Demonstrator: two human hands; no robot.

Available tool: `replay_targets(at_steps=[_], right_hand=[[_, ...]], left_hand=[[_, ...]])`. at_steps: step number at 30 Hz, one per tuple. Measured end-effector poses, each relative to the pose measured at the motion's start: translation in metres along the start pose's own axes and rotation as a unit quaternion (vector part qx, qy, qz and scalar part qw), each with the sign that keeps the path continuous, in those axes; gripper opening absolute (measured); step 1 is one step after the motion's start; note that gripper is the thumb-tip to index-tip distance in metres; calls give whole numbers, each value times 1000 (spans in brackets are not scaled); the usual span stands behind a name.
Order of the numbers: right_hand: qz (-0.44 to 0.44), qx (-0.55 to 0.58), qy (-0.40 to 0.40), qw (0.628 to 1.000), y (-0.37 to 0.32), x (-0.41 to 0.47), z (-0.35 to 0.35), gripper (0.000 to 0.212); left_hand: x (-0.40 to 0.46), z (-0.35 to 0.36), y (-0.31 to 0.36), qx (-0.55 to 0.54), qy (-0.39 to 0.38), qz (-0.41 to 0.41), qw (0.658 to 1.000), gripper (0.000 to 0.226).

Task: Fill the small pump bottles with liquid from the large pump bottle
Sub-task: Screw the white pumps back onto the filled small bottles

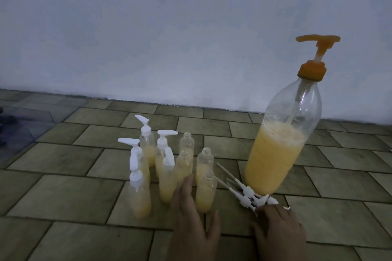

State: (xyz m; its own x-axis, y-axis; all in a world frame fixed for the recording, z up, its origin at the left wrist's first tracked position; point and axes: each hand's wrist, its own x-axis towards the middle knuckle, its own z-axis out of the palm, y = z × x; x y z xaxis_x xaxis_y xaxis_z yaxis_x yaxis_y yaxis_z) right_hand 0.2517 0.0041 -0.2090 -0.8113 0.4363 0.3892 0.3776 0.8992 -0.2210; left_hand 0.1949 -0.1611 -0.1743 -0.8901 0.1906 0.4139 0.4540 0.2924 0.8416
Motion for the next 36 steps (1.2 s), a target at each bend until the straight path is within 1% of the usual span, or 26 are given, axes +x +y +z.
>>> replay_targets(at_steps=[1, 2, 4, 5, 7, 9, 11, 13, 16, 17, 18, 19, 20, 21, 23, 26, 29, 30, 32, 34, 35, 36], right_hand=[[-10, -21, 14, 1000, 2, 1, 2, 28], [-4, -33, 5, 999, 1, 1, 3, 37], [19, -45, 24, 998, 2, 4, 7, 56], [28, -51, 35, 998, 0, 6, 7, 61], [48, -64, 24, 997, -6, 8, 5, 64], [58, -78, 25, 995, -7, 7, 5, 60], [50, -81, 30, 995, -7, 6, 4, 50], [38, -99, 36, 994, -5, 8, 6, 46], [58, -74, 69, 993, -6, 9, 9, 43], [45, -86, 94, 991, -7, 10, 9, 35], [32, -92, 117, 988, -9, 9, 9, 22], [21, -92, 135, 986, -10, 8, 8, 16], [21, -83, 141, 986, -10, 8, 8, 25], [20, -76, 139, 987, -10, 7, 8, 32], [31, -73, 120, 990, -13, 8, 2, 36], [52, -96, 65, 992, -11, 6, -2, 34], [64, -138, -28, 988, -9, 3, -7, 29], [75, -135, -36, 987, -10, 3, -10, 28], [95, -116, -35, 988, -15, 5, -15, 24], [127, -90, -17, 988, -24, 8, -18, 10], [136, -67, 7, 988, -27, 12, -18, 4], [148, -42, 15, 988, -28, 18, -19, 6]], left_hand=[[1, 4, 1, -2, -24, -42, 999, 81], [3, 6, 1, 0, -37, -79, 996, 88], [9, 10, 2, 5, -51, -133, 990, 91], [12, 12, 2, 2, -57, -151, 987, 89], [18, 17, 0, -5, -57, -172, 983, 74], [22, 19, -2, -3, -61, -184, 981, 57], [24, 18, -3, 1, -68, -187, 980, 49], [24, 15, -2, -5, -70, -180, 981, 44], [21, 7, 3, -20, -65, -163, 984, 38], [20, 4, 4, -24, -60, -156, 986, 37], [19, 1, 5, -29, -57, -149, 987, 38], [18, -1, 6, -33, -55, -142, 988, 37], [18, -3, 7, -38, -51, -137, 988, 37], [17, -5, 8, -44, -48, -133, 989, 37], [17, -8, 8, -56, -37, -126, 990, 37], [17, -11, 8, -66, -36, -125, 989, 36], [15, -13, 8, -73, -55, -135, 987, 38], [15, -13, 8, -76, -64, -140, 985, 38], [14, -15, 9, -80, -76, -152, 982, 37], [13, -16, 11, -89, -80, -163, 979, 34], [13, -16, 12, -93, -83, -169, 978, 34], [13, -17, 13, -95, -86, -173, 976, 34]])
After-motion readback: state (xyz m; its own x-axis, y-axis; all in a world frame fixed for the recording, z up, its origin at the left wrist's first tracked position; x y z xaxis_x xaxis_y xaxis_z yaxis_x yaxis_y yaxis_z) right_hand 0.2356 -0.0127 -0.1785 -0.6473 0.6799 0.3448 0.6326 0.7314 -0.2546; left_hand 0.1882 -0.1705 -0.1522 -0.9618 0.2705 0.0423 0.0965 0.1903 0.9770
